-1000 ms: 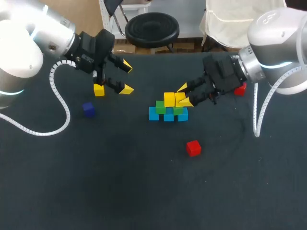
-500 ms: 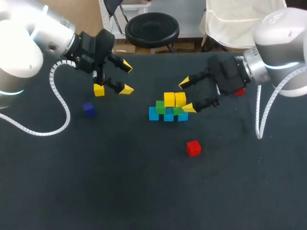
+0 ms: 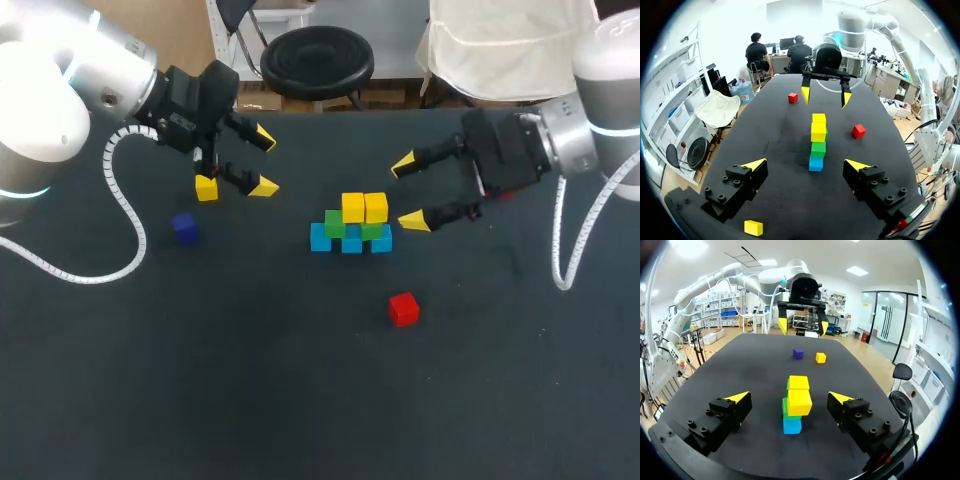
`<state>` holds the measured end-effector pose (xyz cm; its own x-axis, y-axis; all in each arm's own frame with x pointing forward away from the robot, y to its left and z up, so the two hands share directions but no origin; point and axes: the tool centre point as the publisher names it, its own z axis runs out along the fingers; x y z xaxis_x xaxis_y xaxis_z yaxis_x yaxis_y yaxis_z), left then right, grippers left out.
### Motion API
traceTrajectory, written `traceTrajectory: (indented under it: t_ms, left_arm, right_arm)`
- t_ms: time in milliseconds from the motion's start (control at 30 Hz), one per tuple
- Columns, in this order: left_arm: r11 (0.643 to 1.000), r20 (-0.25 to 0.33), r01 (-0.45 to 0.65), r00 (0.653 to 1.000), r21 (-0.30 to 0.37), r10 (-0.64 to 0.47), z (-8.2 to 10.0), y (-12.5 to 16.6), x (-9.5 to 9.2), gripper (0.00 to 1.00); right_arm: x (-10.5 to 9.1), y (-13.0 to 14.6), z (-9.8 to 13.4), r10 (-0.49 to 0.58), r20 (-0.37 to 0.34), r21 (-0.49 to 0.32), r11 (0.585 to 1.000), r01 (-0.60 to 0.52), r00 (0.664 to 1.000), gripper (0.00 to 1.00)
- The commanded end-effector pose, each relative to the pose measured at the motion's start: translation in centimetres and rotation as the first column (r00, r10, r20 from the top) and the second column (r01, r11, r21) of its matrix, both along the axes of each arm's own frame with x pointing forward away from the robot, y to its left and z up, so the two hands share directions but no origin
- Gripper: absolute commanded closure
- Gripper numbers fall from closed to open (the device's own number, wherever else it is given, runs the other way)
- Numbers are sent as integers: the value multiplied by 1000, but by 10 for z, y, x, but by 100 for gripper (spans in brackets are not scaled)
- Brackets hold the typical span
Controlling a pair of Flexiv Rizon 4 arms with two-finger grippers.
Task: Place the blue cubes, place green cubes on the blue cubes, place the yellow cubes on the green cubes, then place the red cubes on the yellow cubes, and place purple cube on the red cubes.
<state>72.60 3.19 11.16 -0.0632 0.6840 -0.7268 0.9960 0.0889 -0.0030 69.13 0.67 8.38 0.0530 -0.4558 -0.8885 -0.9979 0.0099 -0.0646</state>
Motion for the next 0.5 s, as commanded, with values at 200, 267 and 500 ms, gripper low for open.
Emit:
traceTrajectory:
  t_ms: [200, 267, 500]
  left_arm:
    - [1000, -1, 1, 1000, 2, -1, 0, 0, 1, 0]
    - [1000, -1, 1, 1000, 2, -1, 0, 0, 1, 0]
    - [1000, -1, 1, 1000, 2, -1, 0, 0, 1, 0]
  right_arm:
    - [-26, -13, 19, -34, 17, -13, 999, 34, 999, 0]
    - [-30, -15, 23, -39, 19, -17, 999, 39, 999, 0]
    - [-39, -19, 32, -45, 27, -18, 999, 46, 999, 0]
